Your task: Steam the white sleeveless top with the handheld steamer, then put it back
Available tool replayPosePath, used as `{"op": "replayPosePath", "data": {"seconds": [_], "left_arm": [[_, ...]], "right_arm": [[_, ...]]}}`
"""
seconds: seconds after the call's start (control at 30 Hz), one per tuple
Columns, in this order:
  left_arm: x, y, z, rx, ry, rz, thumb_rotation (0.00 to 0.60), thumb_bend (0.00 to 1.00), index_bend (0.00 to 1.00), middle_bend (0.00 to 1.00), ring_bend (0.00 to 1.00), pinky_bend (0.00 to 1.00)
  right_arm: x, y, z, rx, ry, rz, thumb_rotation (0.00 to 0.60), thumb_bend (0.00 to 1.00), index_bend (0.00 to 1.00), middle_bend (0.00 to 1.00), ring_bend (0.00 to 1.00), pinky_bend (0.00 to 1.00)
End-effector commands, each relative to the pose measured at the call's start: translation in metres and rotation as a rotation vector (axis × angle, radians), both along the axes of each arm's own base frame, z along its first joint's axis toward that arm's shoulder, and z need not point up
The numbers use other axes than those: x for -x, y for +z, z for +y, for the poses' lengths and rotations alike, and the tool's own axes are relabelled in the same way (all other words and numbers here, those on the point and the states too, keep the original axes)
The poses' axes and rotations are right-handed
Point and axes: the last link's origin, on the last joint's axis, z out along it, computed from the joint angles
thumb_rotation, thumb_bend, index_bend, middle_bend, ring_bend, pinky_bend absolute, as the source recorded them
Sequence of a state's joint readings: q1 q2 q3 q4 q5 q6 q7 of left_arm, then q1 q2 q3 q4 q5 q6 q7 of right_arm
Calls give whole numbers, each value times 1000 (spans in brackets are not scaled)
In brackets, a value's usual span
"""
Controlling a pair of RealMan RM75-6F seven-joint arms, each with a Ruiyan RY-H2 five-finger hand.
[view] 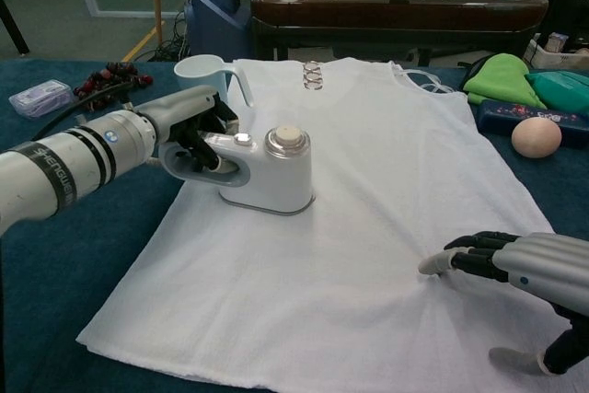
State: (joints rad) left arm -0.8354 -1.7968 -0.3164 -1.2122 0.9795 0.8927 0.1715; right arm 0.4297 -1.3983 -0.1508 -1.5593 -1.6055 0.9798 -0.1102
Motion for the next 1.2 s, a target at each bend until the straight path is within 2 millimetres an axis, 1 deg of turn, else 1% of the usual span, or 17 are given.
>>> {"op": "replayPosePath", "data": {"seconds": [0.03, 0.1, 0.2, 0.3, 0.5, 0.73, 0.83, 0.97, 1.2], "left_arm": [[2, 2, 1, -5, 5, 0, 600, 238, 768, 858, 738, 757], [4, 5, 2, -11, 12, -2, 600, 238, 768, 858, 739, 757], [7, 9, 3, -15, 21, -5, 600, 238, 768, 858, 738, 757], [11, 13, 4, -18, 30, -3, 600, 237, 767, 858, 738, 757], [19, 19, 4, -15, 48, -7, 600, 238, 766, 858, 737, 757], [22, 20, -5, 12, 40, -2, 600, 238, 762, 858, 735, 757], [19, 16, -11, 32, 30, -3, 600, 238, 761, 858, 734, 757], [11, 8, -14, 49, 13, -9, 600, 238, 760, 858, 734, 757], [-10, -9, -11, 64, -7, -21, 600, 238, 760, 858, 733, 757]], "right_arm": [[0, -2, 0, -5, -17, -31, 600, 495, 116, 165, 67, 144], [-2, -4, 0, -6, -30, -65, 600, 550, 116, 165, 67, 189], [-3, -6, -3, -2, -32, -93, 600, 572, 116, 165, 67, 213], [-3, -8, -4, 0, -34, -107, 600, 576, 116, 165, 67, 232], [-4, -11, -3, -8, -20, -106, 600, 576, 116, 165, 67, 233], [-4, -10, 0, -20, -8, -94, 600, 576, 116, 165, 67, 233], [-4, -9, 1, -22, -5, -91, 600, 576, 116, 165, 67, 233], [-4, -8, 2, -22, -6, -89, 600, 576, 116, 165, 67, 233], [-1, -4, 0, -16, -14, -83, 600, 576, 116, 165, 67, 239]]}}
